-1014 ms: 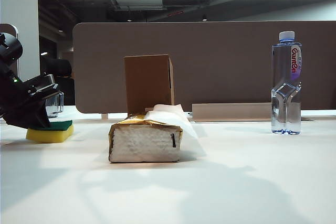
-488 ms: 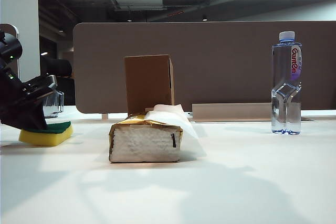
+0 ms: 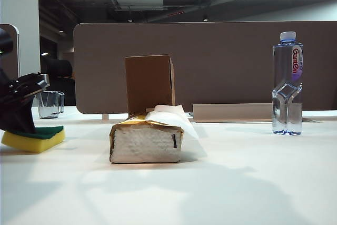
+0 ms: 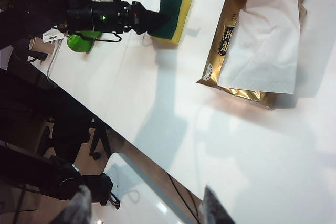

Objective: Move the sponge from left to right to wipe the table, avoiding obstacles on the table, and finally reaching the bottle of mineral water.

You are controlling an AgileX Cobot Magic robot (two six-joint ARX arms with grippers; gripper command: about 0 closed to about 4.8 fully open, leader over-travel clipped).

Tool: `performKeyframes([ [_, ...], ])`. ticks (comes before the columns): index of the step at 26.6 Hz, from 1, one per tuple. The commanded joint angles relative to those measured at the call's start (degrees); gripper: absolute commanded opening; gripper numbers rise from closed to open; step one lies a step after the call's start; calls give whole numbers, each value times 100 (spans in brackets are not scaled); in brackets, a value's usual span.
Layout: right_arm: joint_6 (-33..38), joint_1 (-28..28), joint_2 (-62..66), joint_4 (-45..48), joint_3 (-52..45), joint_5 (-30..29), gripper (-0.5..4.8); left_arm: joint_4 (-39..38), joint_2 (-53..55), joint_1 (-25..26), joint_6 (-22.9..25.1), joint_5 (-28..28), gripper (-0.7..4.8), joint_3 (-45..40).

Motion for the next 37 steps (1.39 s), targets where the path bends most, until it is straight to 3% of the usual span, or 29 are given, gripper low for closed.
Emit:
performKeyframes([
  [1,-37,4,-22,94,26,-52,270,-210,-114,4,17,-63,-6,-306],
  [28,-57,7,-26,92,26,-184,269,-2,-1161,2,-15,-66,-6,-1976],
  [37,-74,4,-160,46,26,-184,260,376,-1768,2,-461,-63,-6,-3143],
])
